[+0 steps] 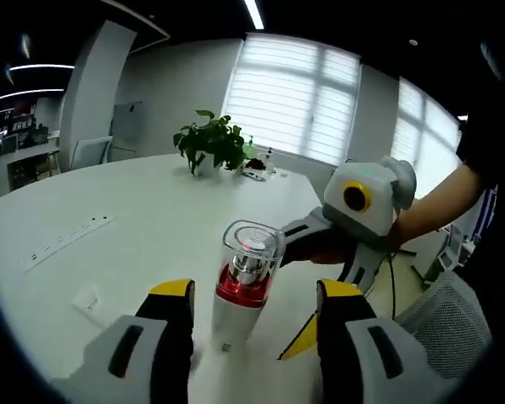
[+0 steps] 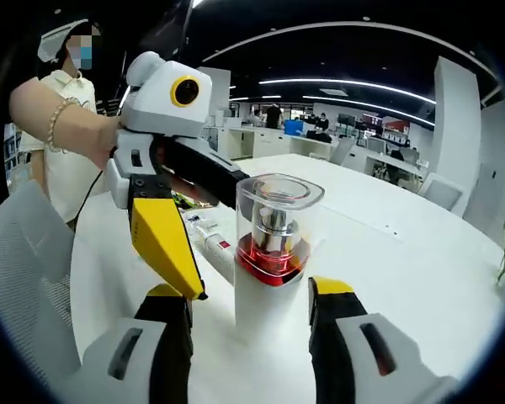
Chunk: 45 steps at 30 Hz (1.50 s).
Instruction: Arrange the skincare products in the storage area until every visible bottle or jar stands upright without overlapping.
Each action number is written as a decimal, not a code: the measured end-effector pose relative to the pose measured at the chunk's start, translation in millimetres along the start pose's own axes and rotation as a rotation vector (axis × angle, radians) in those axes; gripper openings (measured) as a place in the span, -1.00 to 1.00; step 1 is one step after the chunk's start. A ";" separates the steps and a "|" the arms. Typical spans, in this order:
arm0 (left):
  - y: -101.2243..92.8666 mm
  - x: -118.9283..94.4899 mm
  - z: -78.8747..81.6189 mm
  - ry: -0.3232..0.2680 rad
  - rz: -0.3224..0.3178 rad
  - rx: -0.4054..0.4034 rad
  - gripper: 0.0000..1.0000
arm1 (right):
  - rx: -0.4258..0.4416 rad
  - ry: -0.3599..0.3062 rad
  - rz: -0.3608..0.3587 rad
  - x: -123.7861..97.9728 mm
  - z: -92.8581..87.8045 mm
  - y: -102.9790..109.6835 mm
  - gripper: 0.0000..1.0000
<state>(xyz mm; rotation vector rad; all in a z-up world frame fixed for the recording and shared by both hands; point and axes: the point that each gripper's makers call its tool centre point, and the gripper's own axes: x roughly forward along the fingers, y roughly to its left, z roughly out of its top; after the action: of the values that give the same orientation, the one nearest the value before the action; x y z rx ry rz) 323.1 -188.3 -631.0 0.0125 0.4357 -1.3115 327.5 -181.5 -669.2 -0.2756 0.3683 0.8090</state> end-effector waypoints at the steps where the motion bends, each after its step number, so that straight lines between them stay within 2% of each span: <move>1: -0.7 -0.8 0.0 0.001 0.004 -0.004 0.13 | 0.000 0.000 -0.004 -1.3 0.9 0.7 0.17; 4: -2.0 -7.9 -4.0 0.022 0.035 -0.014 0.38 | 0.009 -0.003 -0.022 -6.6 3.4 3.2 0.25; 7: -2.3 -17.4 -8.2 0.045 0.050 -0.050 0.42 | 0.020 -0.001 -0.039 -12.3 5.9 5.7 0.32; 11: -7.5 -29.7 -9.2 0.048 0.073 -0.049 0.53 | 0.037 0.001 -0.063 -19.7 7.4 8.3 0.40; 23: -19.8 -71.8 -11.0 0.007 0.146 -0.056 0.81 | 0.064 -0.004 -0.104 -37.4 8.9 21.4 0.53; 29: -17.6 -93.7 -13.4 -0.027 0.194 -0.088 0.98 | 0.074 -0.008 -0.114 -45.4 12.7 31.7 0.60; 33: -19.6 -109.6 -20.7 -0.021 0.235 -0.107 0.98 | 0.081 -0.010 -0.121 -49.9 12.9 35.2 0.61; 39: -28.9 -127.5 -23.0 -0.055 0.266 -0.141 0.98 | 0.094 -0.016 -0.133 -53.4 13.8 41.3 0.68; 43: -24.2 -143.8 -28.2 -0.077 0.292 -0.168 0.98 | 0.101 -0.022 -0.125 -54.0 16.8 49.6 0.71; 45: -28.8 -152.0 -33.4 -0.079 0.303 -0.182 0.98 | 0.113 -0.021 -0.118 -54.1 17.0 54.5 0.75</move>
<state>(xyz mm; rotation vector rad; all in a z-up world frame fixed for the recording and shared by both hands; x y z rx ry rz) 257.6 -46.3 -606.9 -0.1208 0.4645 -0.9685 256.4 -174.3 -636.5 -0.1818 0.3731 0.6720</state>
